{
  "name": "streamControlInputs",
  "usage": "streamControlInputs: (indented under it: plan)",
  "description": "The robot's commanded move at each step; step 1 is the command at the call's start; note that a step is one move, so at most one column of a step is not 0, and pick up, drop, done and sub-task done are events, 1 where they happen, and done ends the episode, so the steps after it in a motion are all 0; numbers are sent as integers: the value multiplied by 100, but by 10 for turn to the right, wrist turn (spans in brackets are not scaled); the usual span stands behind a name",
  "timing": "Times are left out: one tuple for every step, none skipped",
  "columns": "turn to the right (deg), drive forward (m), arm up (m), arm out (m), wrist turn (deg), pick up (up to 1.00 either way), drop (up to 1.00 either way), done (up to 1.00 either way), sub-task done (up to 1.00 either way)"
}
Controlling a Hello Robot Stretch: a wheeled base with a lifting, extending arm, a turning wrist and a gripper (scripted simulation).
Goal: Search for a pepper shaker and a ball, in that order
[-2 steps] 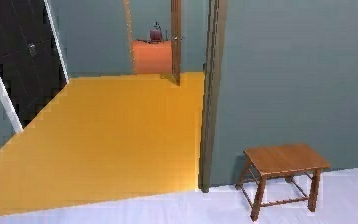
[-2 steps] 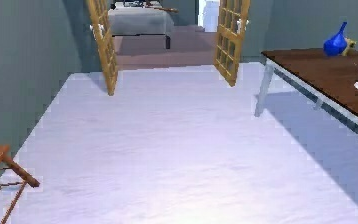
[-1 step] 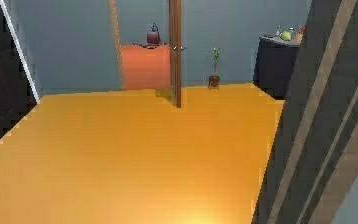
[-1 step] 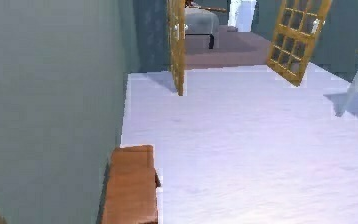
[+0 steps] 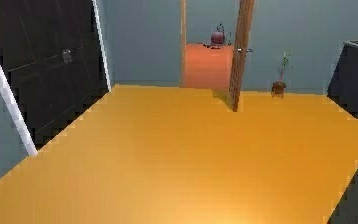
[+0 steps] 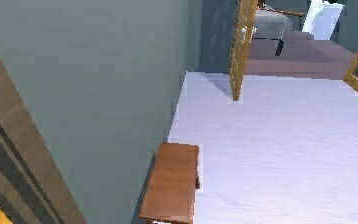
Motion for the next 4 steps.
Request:
streamControlInputs:
  plan:
    - [0,5,0,0,0,0,0,0,0]
    - [-360,0,0,0,0,0,0,0,0]
    - [0,40,0,0,0,0,0,0,0]
    - [450,0,0,0,0,0,0,0,0]
